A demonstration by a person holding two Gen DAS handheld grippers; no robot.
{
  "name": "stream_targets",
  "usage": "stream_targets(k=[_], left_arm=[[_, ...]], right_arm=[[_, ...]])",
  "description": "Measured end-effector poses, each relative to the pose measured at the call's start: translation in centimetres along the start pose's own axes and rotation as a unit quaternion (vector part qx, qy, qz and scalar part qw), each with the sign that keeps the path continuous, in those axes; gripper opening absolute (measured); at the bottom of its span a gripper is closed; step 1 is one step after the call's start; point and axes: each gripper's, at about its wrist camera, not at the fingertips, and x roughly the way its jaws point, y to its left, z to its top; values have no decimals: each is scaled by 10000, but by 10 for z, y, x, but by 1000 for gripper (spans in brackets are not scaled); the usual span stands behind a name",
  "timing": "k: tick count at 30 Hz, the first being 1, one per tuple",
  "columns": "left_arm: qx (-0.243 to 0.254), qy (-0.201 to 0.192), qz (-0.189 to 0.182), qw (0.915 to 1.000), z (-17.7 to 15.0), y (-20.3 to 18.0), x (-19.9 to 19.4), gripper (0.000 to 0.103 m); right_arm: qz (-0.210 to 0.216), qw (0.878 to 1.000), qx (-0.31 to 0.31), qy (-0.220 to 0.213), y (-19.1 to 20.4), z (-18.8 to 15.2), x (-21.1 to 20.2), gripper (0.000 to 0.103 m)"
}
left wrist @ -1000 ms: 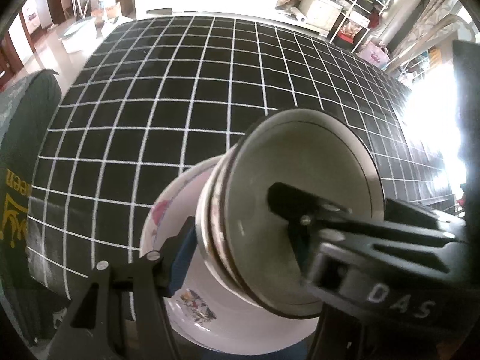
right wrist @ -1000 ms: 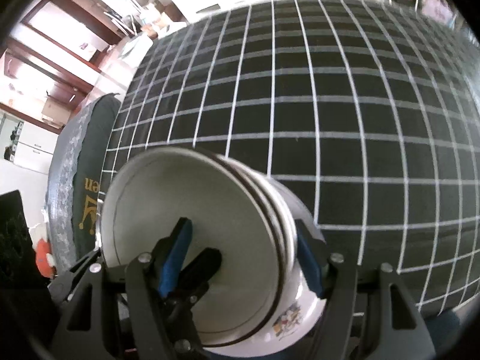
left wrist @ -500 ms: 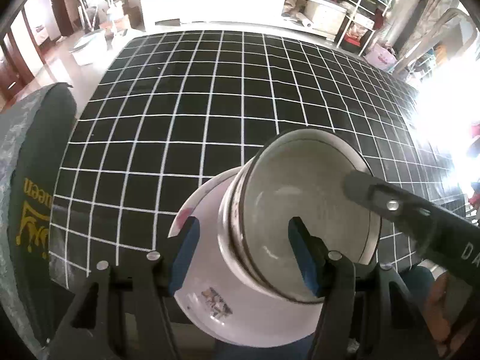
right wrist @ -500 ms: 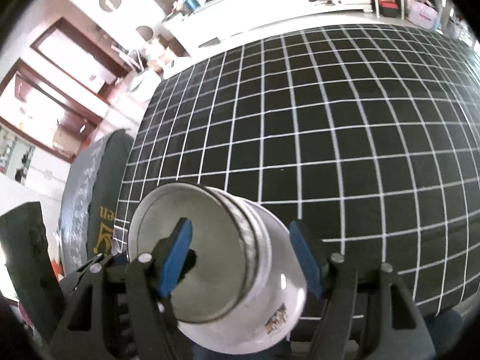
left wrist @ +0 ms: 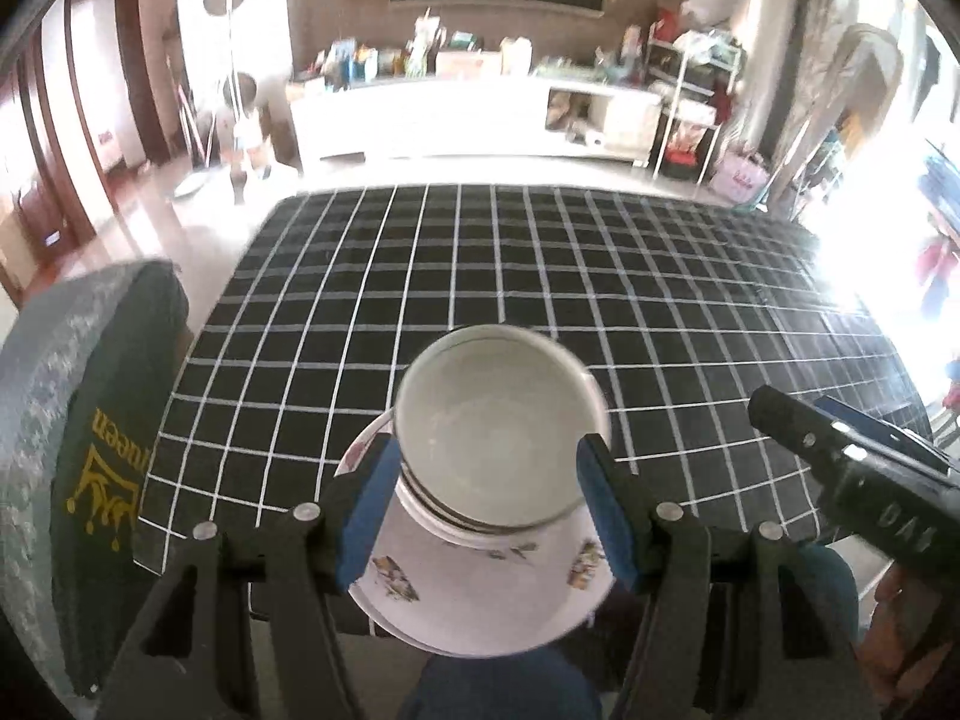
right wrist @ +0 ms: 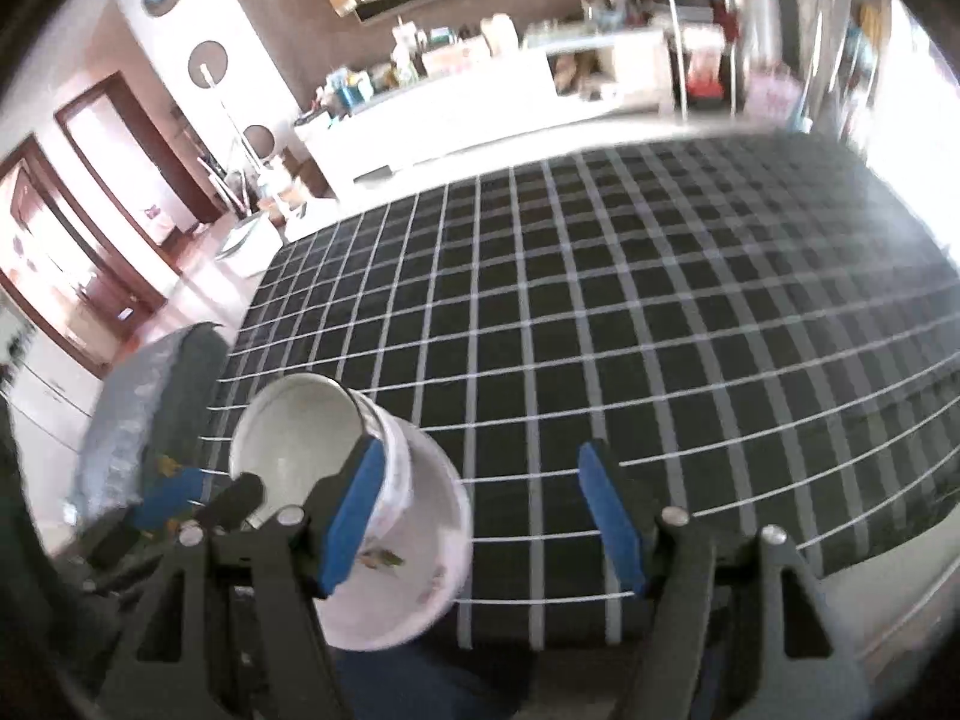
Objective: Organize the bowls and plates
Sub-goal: 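Lower the bowl stack onto the plate stack and open both grippers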
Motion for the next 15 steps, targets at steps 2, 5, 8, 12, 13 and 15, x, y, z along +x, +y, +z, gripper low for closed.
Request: stream_targets(k=[2,5,8,12,13,15], left_arm=[[167,-201,56,9996,-6,-13,-15,59],[446,-438,97,9980,-14,-30,-33,59],[506,-623,46,9968,-21,-36,-45,59],[487,-821,59,9954,-26,-33,-58,59],[503,-880,67,9948,-27,-33,-61,59],[556,-1011,129,9932,-29,-35,-68,59]], right_arm=[[-154,9996,-91,-221,0,-10,-15,71],[-329,9981,-232,-458,0,-19,-30,71],[-428,9969,-339,-568,3,-24,-40,71],[-488,9960,-433,-604,3,-30,-47,71],[-524,9956,-430,-644,-1,-30,-48,71],[-634,9938,-412,-817,-4,-36,-58,71]])
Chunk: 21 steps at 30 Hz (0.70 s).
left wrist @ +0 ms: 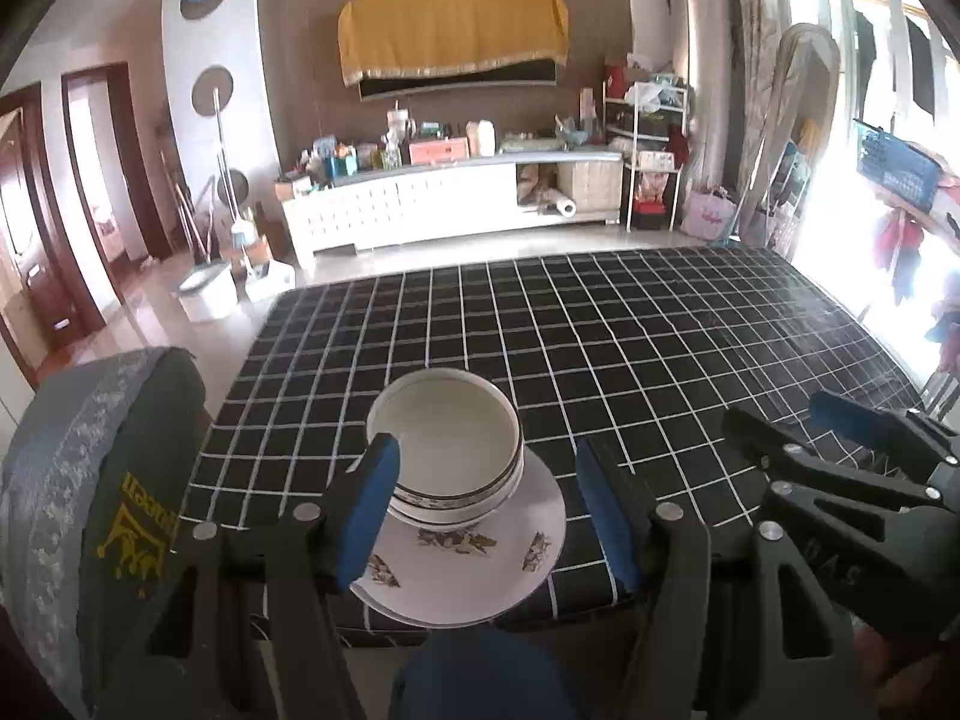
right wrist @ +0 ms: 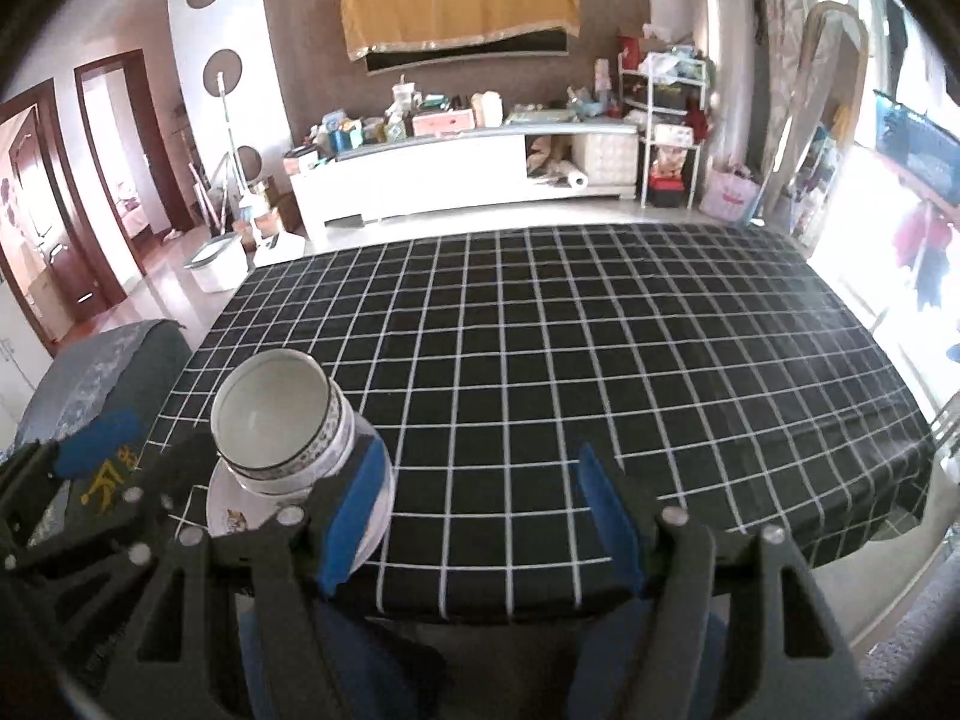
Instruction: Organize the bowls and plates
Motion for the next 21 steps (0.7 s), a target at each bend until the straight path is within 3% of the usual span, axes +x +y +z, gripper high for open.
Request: stream_targets(k=[7,8,10,15,19,21], left_arm=[[132,-461,143,9987,-2,-8,-31,62],[140,-507,128,9985,-3,-9,-33,65],[177,-637,76,9978,-6,-12,-39,84],[227,-727,5,9971,-13,-15,-45,88],[-39,-627,-36,9980,-17,-10,-42,89],[-112,-598,-45,9981,-18,-9,-44,89]], right_arm=[[-174,9991,-10,-375,-4,-2,-22,78],[-180,9989,-23,-437,-4,-2,-25,78],[-186,9983,-44,-559,-6,-7,-32,79],[-230,9976,-118,-646,-9,-16,-37,93],[-219,9984,-110,-513,-12,-20,-32,103],[-198,9987,-120,-463,-12,-20,-30,103]])
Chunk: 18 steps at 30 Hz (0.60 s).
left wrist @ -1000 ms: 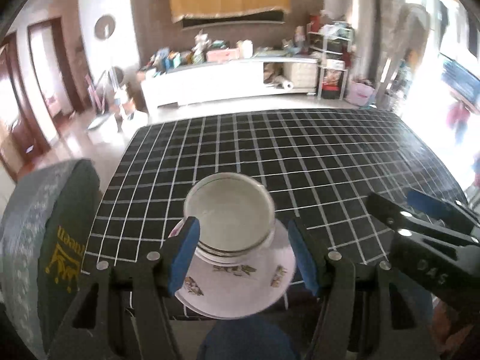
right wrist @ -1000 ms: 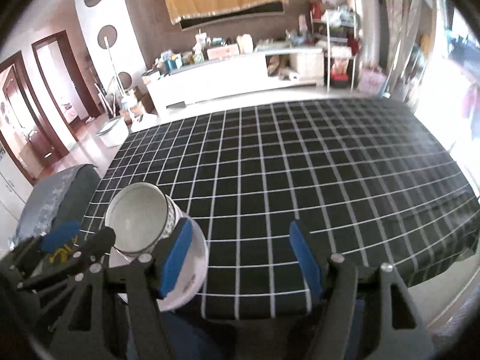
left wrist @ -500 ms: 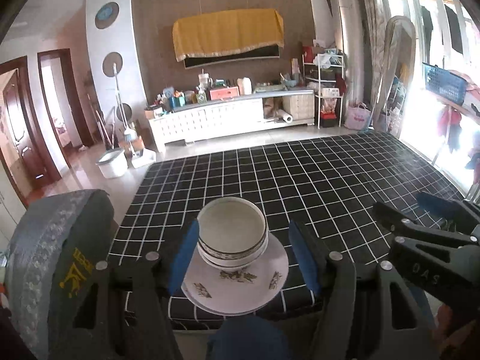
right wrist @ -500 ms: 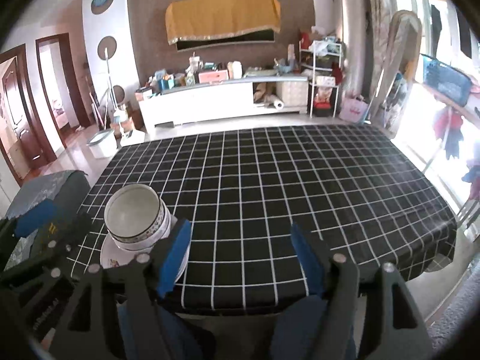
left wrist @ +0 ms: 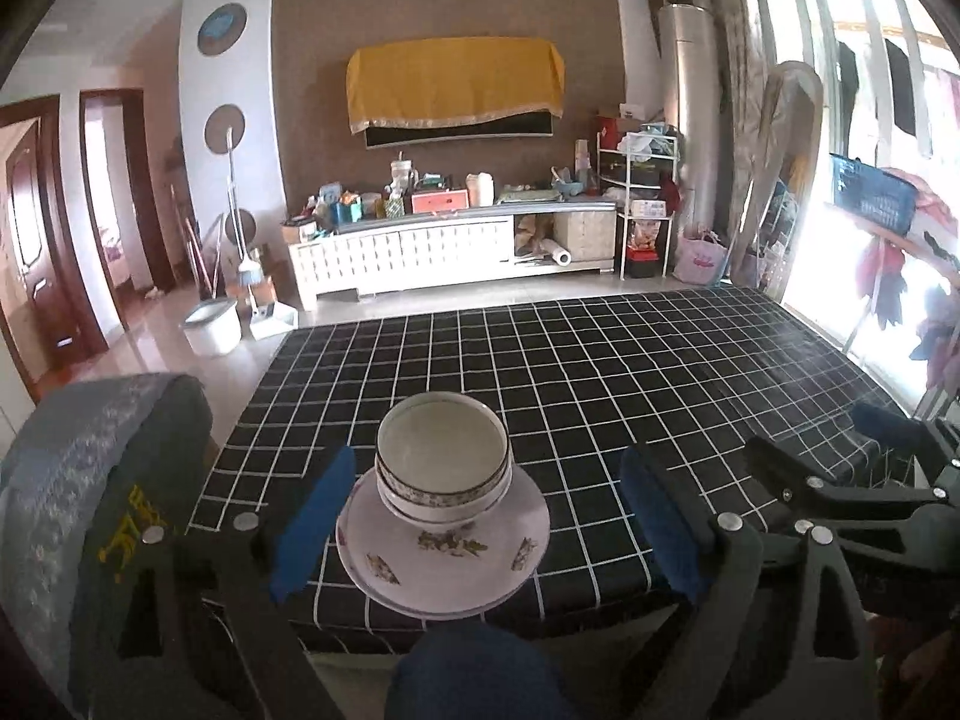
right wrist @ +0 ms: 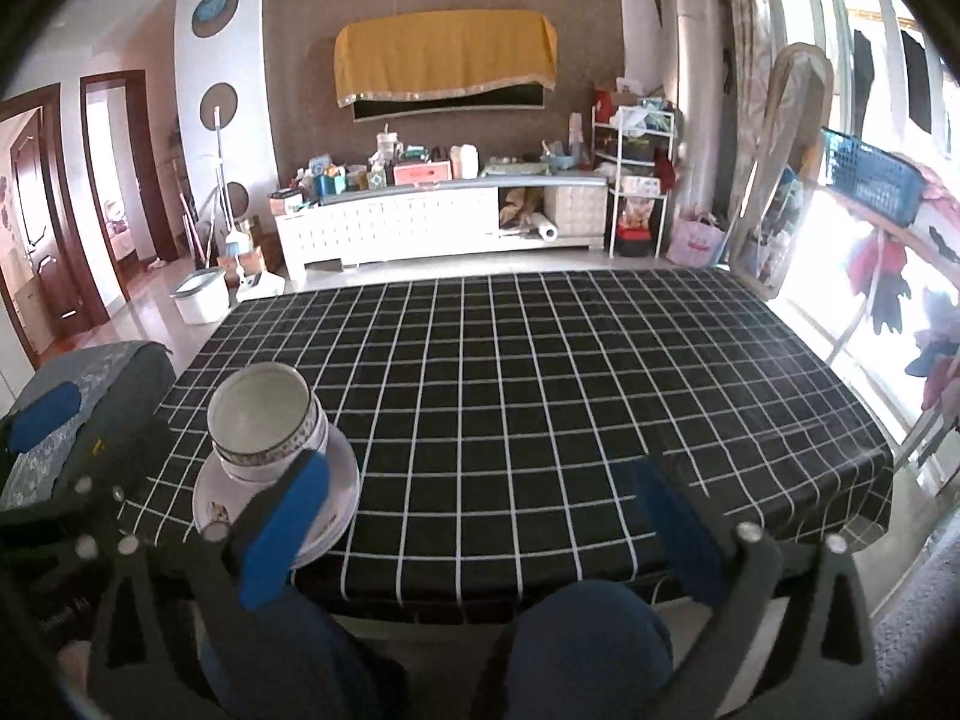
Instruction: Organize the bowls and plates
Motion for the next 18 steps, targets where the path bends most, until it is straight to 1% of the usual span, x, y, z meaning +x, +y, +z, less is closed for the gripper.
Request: stream_targets(k=[2,4,6,9,14,18], left_arm=[[15,0,14,10000,-2,0,0,89],[-5,11,84,10000,-2,0,0,98],[-80,27,124,9999,-3,3,-1,103],[-154,52,166,9997,-3,6,-1,103],[-179,105,216,9996,-5,9,0,103],[-190,126,214,9995,-6,9,0,103]], right_arm=[[16,10000,-16,11,-1,-2,0,103],[45,10000,-31,24,0,-3,1,103],[73,10000,-50,42,3,-5,2,103],[141,9999,-64,45,4,-7,3,103],[129,9998,-94,-84,5,-9,-3,103],[151,9998,-90,-71,6,-11,-2,103]])
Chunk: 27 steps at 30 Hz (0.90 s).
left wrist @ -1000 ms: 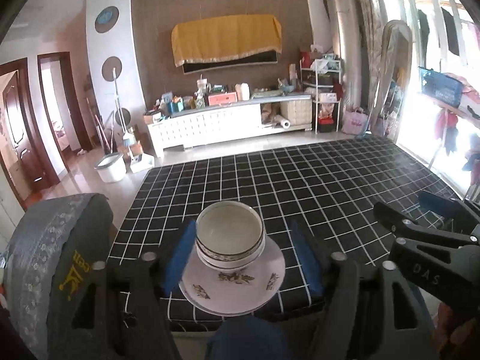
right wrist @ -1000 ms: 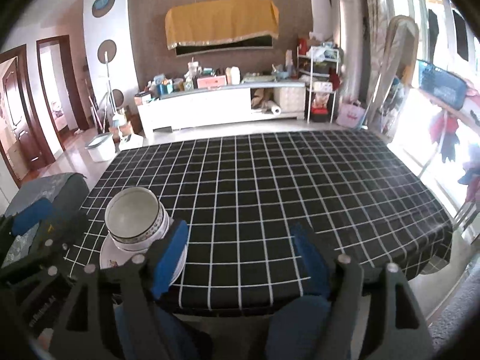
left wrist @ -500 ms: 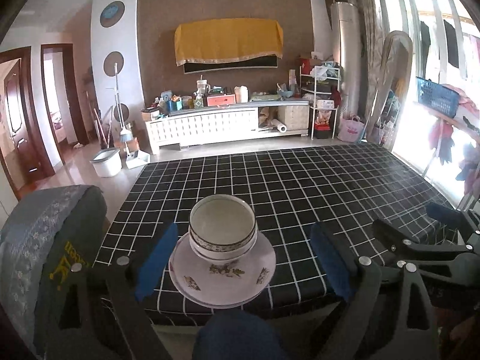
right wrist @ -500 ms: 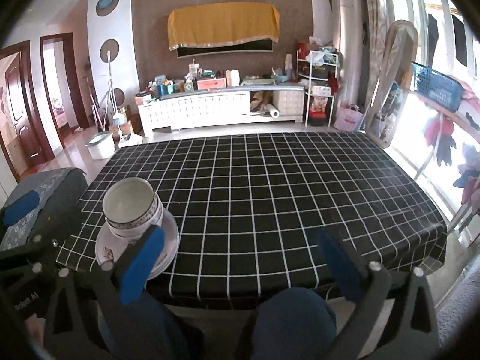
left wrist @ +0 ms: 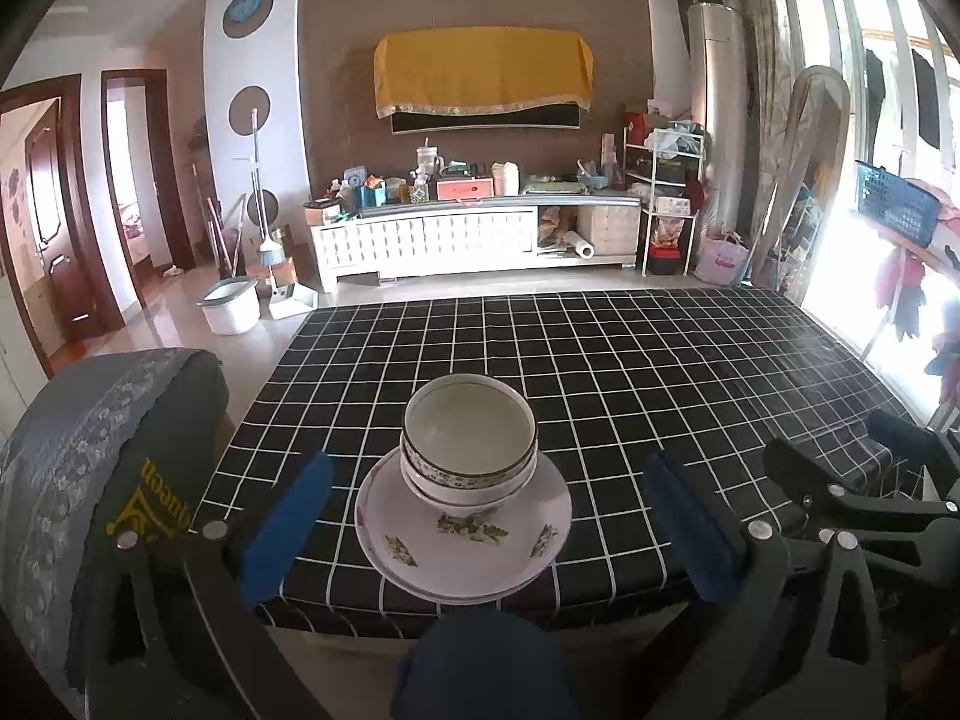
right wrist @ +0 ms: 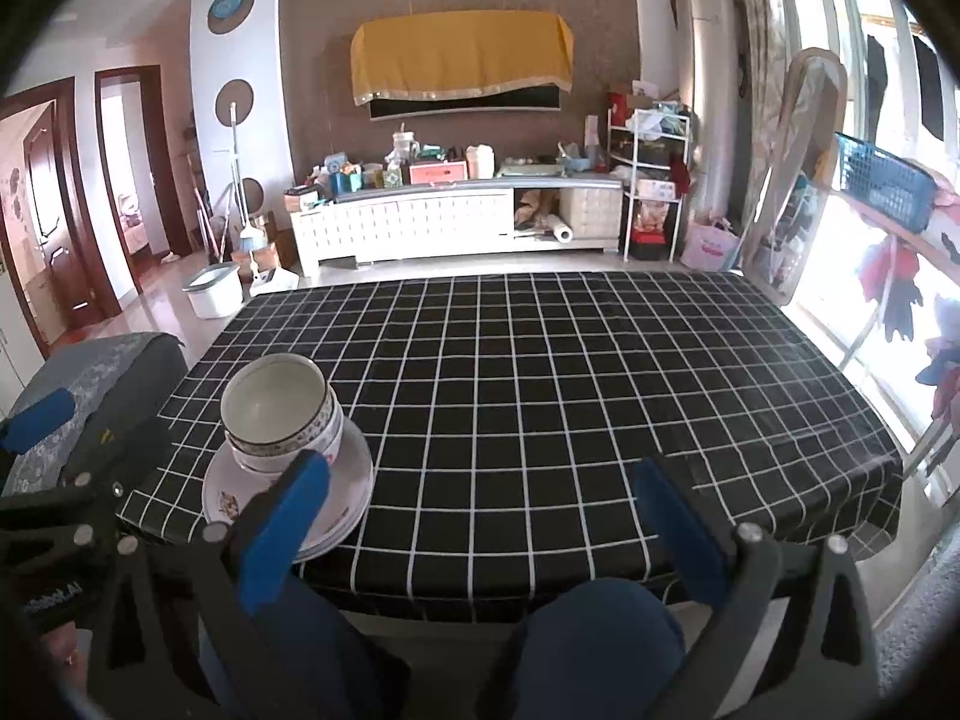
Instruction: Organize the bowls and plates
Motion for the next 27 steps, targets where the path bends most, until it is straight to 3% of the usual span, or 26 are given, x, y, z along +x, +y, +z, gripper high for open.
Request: stream_targets(k=[27], left_arm=[[165,5,0,9999,0,-1,-5,103]], right_arm=[[4,10000,-2,55,2,-1,0,103]])
